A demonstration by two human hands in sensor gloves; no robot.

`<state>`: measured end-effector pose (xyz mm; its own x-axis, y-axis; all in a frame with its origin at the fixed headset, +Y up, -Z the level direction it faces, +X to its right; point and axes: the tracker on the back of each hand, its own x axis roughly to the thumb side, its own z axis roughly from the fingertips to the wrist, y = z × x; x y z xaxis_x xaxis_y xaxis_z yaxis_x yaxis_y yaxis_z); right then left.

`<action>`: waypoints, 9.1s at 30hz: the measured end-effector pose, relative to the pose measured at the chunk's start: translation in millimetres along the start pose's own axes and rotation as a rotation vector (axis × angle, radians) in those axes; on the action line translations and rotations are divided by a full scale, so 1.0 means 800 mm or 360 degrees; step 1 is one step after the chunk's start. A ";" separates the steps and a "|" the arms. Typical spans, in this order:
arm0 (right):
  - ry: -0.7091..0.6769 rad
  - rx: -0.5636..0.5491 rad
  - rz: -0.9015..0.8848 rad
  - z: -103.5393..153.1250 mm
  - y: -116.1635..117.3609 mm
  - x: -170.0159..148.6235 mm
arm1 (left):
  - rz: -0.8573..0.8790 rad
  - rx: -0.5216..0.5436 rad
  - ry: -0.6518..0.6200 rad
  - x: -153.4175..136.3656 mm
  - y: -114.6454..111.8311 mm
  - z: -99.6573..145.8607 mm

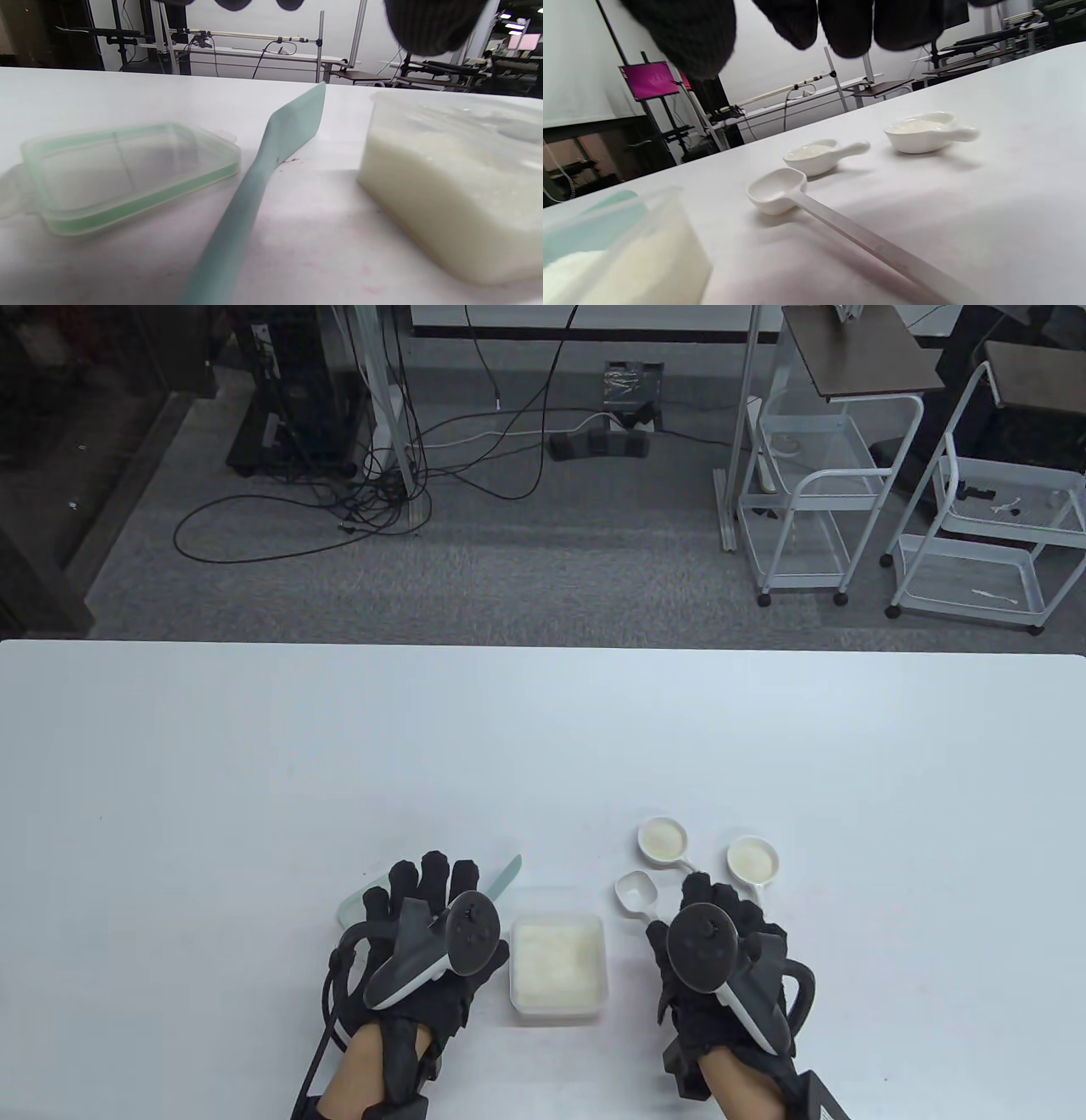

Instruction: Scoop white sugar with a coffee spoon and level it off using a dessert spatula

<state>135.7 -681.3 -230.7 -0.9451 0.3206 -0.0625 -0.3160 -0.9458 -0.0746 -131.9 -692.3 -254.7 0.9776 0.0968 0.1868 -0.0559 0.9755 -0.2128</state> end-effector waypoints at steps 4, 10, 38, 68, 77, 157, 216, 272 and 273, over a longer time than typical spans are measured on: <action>-0.0099 -0.0038 -0.0007 0.008 -0.004 0.011 | -0.0041 0.0000 -0.0001 -0.001 0.000 0.000; -0.0164 -0.0018 0.0034 0.013 0.000 0.021 | -0.0044 0.0004 0.0017 -0.006 0.000 -0.001; -0.0183 0.0008 0.0030 0.016 0.000 0.026 | 0.0224 -0.0217 0.0389 -0.133 -0.026 -0.018; -0.0154 0.0030 0.0049 0.015 0.000 0.025 | 0.0039 -0.0066 0.0287 -0.142 -0.036 -0.024; -0.0147 0.0021 0.0014 0.015 -0.004 0.023 | 0.0146 0.0165 -0.0086 -0.074 0.017 -0.007; -0.0059 0.0443 -0.0405 -0.004 0.059 0.024 | 0.0050 -0.0408 -0.0447 0.037 -0.021 -0.022; -0.0027 0.0464 -0.0542 0.000 0.067 0.021 | 0.0357 -0.0220 -0.0017 0.022 -0.014 -0.009; -0.0558 0.0102 -0.0078 0.015 0.039 0.047 | 0.0032 0.0241 -0.0243 0.039 0.011 0.017; -0.0556 0.0102 -0.0076 0.015 0.038 0.047 | 0.0031 0.0241 -0.0242 0.039 0.011 0.017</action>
<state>89.5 -699.0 -223.6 -0.8970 0.3383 0.2845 -0.3544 -0.9351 -0.0057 -104.7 -678.1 -237.9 0.9347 0.1337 0.3292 -0.1157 0.9906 -0.0736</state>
